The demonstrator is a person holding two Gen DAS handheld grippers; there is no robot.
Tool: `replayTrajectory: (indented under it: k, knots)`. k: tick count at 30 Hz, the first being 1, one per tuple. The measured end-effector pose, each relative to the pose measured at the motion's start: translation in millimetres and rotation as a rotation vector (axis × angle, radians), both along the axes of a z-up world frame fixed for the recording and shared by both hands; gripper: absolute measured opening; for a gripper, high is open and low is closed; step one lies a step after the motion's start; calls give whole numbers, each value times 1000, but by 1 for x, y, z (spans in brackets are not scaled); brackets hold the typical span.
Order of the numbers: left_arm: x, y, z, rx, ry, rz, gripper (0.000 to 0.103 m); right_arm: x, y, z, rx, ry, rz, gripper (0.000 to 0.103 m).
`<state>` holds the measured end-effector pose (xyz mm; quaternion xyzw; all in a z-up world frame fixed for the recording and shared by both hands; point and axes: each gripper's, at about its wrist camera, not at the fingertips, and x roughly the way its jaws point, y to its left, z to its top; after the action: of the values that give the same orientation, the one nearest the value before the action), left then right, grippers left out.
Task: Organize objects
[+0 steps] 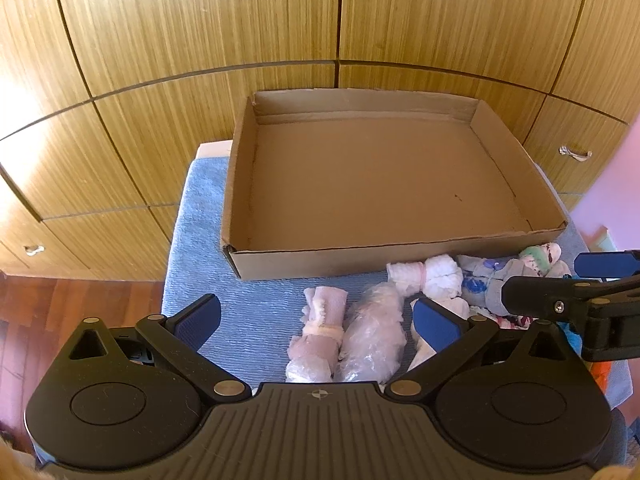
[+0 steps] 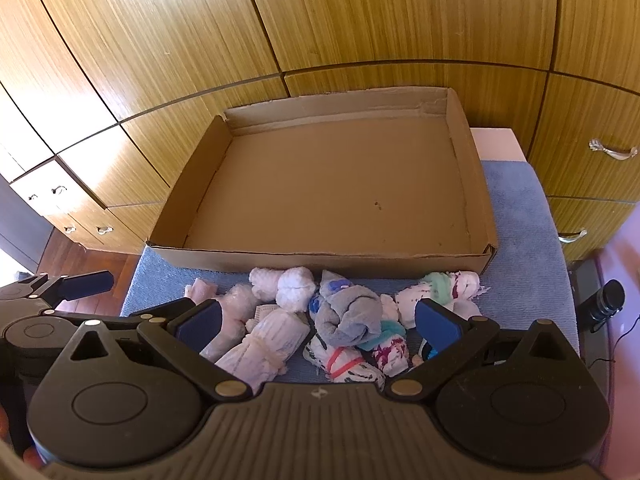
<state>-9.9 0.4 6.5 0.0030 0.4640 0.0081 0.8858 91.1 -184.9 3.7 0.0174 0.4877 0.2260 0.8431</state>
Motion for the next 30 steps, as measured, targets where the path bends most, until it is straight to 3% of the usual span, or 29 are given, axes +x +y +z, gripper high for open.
replayTrajectory:
  k: [3,6,11,14,17,23,30]
  knots:
    - [-3,1,2,8,-9,-4,103,-4,-3,5,8,-22,8,103]
    - [-14,6,7,9,-42,-27,103,-19,-12,16,24,-100,40,102]
    - [-64,23,14,96,-185,-83,102,-83,-56,32,66,-398,99,103]
    - [-100,31,7,194,-253,-141,102,-117,-88,23,49,-496,102,103]
    - [-125,34,-11,244,-280,-196,102,-133,-107,1,28,-501,86,102]
    - [-137,33,-44,205,-261,-284,102,-134,-106,-37,-20,-440,94,102]
    - [-118,47,-51,119,-225,-290,102,-130,-103,-60,-49,-413,104,99]
